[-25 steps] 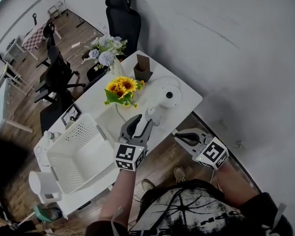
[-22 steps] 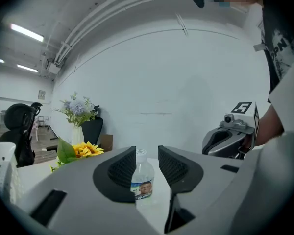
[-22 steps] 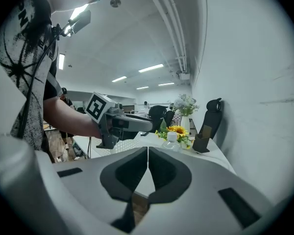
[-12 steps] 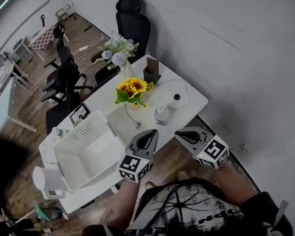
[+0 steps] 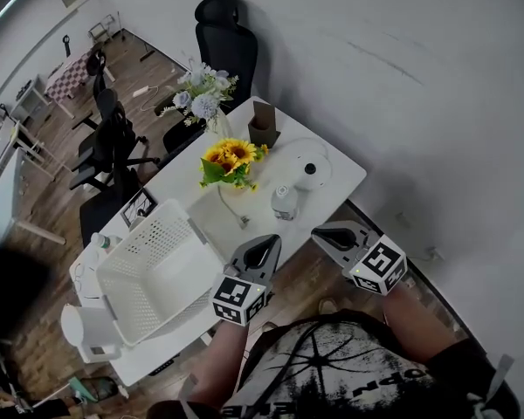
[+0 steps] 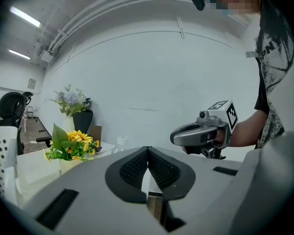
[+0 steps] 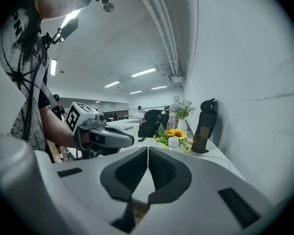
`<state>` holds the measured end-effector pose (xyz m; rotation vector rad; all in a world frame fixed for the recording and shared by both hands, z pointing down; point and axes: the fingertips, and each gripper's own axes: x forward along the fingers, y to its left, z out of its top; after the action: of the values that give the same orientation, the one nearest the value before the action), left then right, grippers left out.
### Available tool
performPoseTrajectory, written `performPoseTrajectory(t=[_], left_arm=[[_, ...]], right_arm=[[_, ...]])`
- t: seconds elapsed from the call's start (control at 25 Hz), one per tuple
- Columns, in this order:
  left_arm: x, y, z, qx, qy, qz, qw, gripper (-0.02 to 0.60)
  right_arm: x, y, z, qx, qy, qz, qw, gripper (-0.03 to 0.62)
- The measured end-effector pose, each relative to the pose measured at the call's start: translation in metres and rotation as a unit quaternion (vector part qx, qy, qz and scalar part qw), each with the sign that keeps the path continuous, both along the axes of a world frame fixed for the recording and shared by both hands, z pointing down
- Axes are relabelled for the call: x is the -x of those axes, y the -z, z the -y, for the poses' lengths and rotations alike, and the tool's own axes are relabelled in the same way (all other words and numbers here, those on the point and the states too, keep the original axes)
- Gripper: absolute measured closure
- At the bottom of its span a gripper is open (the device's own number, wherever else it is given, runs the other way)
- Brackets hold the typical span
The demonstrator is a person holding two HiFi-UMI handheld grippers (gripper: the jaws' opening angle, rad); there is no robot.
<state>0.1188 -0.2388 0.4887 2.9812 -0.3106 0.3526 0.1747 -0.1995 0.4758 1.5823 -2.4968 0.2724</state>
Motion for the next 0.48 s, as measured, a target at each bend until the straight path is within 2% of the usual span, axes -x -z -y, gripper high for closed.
performPoseTrajectory(t=[0.48], left_arm=[[-0.013, -0.004, 0.003, -0.004, 0.002, 0.006, 1.0, 0.571]], right_arm=[[-0.009, -0.001, 0.001, 0.008, -0.003, -0.006, 1.0, 0.571]])
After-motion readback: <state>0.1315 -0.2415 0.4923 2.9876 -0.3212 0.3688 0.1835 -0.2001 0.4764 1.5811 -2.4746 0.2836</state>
